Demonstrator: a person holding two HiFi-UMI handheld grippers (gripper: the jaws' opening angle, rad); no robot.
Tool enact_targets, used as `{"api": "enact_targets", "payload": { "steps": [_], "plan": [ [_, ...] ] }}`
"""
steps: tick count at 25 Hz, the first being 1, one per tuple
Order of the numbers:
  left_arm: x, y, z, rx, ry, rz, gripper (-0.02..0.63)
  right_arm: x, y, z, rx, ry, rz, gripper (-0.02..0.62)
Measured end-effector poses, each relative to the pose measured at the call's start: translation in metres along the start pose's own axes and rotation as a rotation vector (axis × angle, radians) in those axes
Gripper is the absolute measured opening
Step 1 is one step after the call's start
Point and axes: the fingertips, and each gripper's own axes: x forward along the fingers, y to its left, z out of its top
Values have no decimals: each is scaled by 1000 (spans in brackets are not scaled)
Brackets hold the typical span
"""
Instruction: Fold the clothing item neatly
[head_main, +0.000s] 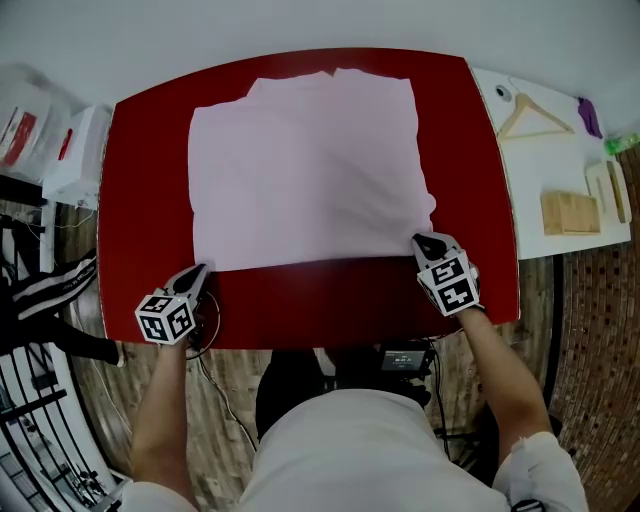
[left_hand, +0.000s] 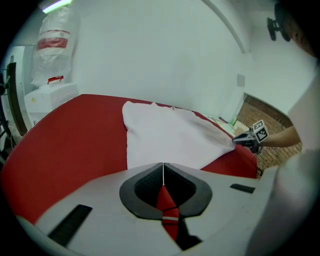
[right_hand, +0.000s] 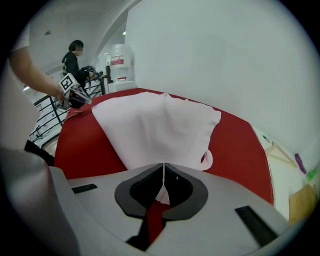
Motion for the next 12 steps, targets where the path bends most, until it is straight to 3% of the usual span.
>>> {"api": "enact_targets", "payload": {
  "steps": [12],
  "plan": [
    [-18, -66, 17, -13, -138, -127, 6, -23, 21, 15, 91, -53, -16, 15]
  ]
}}
